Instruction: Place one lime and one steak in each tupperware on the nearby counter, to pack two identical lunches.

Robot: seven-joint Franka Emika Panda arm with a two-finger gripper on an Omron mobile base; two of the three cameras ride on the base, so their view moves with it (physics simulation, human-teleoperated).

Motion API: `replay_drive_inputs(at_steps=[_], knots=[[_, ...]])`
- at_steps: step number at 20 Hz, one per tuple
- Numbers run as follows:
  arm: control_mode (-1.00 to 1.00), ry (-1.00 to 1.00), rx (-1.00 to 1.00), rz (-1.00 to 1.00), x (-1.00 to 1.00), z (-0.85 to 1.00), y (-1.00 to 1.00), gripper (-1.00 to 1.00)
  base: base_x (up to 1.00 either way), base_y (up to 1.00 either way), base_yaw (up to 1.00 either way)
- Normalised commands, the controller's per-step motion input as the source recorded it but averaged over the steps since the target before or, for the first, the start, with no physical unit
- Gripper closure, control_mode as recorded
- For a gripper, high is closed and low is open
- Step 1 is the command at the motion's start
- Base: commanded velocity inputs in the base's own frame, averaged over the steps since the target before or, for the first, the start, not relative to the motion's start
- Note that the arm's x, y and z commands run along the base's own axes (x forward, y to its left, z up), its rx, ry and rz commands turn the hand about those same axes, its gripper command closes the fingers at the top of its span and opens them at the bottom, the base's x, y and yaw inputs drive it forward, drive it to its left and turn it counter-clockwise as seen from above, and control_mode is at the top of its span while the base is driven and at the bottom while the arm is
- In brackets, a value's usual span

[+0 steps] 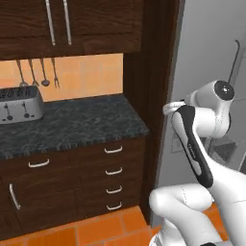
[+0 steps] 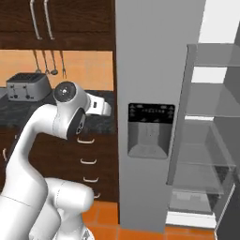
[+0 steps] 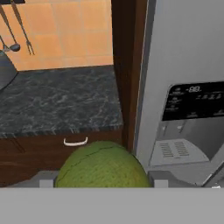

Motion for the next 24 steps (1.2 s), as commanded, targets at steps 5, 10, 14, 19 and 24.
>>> replay_drive_inputs(at_steps=[5,10,14,19,24], knots=[[1.0,0.0,0.0,0.0,0.0,0.0,0.0,1.0,0.2,1.0,0.39],[1.0,0.0,0.0,0.0,0.0,0.0,0.0,1.0,0.53,1.0,0.28],[1.0,0.0,0.0,0.0,0.0,0.0,0.0,1.0,1.0,1.0,0.05],[1.0,0.0,0.0,0.0,0.0,0.0,0.0,1.0,0.67,1.0,-0.04],[1.0,0.0,0.0,0.0,0.0,0.0,0.0,1.0,0.41,1.0,-0.17]])
